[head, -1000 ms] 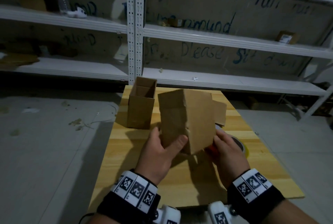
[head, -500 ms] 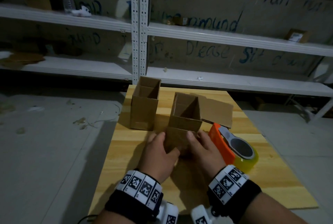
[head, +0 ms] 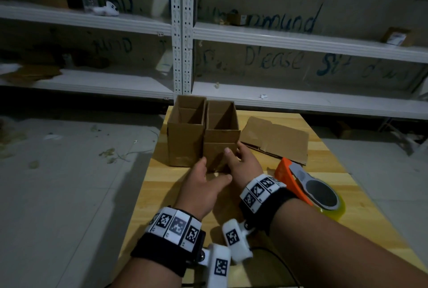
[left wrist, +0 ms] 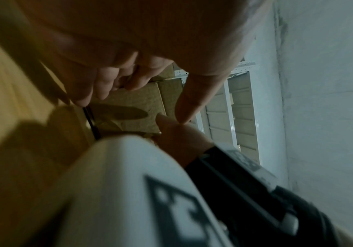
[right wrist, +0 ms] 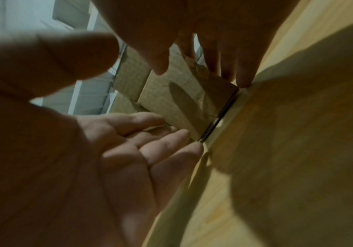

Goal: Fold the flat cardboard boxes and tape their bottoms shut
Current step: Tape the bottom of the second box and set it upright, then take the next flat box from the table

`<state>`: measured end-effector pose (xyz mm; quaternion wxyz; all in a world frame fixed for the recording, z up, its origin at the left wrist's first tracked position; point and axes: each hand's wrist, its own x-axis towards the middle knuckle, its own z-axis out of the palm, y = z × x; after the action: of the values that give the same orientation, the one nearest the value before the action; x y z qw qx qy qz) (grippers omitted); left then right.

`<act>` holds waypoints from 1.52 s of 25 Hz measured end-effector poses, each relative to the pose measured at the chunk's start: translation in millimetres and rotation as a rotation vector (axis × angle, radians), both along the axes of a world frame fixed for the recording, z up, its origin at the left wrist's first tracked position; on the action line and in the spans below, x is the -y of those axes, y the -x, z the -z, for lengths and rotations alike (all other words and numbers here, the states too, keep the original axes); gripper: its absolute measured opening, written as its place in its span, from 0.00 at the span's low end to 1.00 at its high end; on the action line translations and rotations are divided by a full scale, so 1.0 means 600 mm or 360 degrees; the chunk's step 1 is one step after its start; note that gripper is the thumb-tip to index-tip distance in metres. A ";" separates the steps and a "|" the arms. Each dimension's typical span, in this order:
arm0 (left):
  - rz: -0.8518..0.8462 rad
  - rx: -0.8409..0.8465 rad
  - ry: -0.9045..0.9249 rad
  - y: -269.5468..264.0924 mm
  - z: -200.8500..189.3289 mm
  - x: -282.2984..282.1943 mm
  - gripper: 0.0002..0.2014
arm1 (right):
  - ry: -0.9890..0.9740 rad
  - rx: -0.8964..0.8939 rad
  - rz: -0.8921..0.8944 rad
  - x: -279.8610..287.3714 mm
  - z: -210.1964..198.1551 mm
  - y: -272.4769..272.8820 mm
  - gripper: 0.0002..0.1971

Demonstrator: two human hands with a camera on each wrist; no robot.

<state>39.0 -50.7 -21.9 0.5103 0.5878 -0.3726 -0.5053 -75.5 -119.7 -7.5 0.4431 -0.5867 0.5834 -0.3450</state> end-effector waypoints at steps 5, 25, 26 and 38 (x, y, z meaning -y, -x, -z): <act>-0.0117 -0.0019 0.0005 -0.013 -0.002 0.008 0.44 | -0.0041 0.0031 -0.0081 0.019 0.004 -0.022 0.33; -0.0085 -0.0022 -0.0180 0.003 0.008 0.006 0.20 | -0.0241 -0.2235 -0.0313 0.231 -0.090 0.271 0.35; -0.0086 0.0008 -0.0186 0.004 0.010 0.007 0.20 | -0.0223 -0.2364 -0.0388 0.237 -0.073 0.273 0.35; -0.0127 -0.0006 -0.0196 0.002 0.018 0.019 0.20 | -0.0042 -0.2226 -0.0598 0.238 -0.011 0.310 0.27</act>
<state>38.0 -62.0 -32.8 0.4936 0.6316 -0.3160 -0.5075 -261.8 -262.5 -1.2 0.0250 -0.7551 0.6238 0.2000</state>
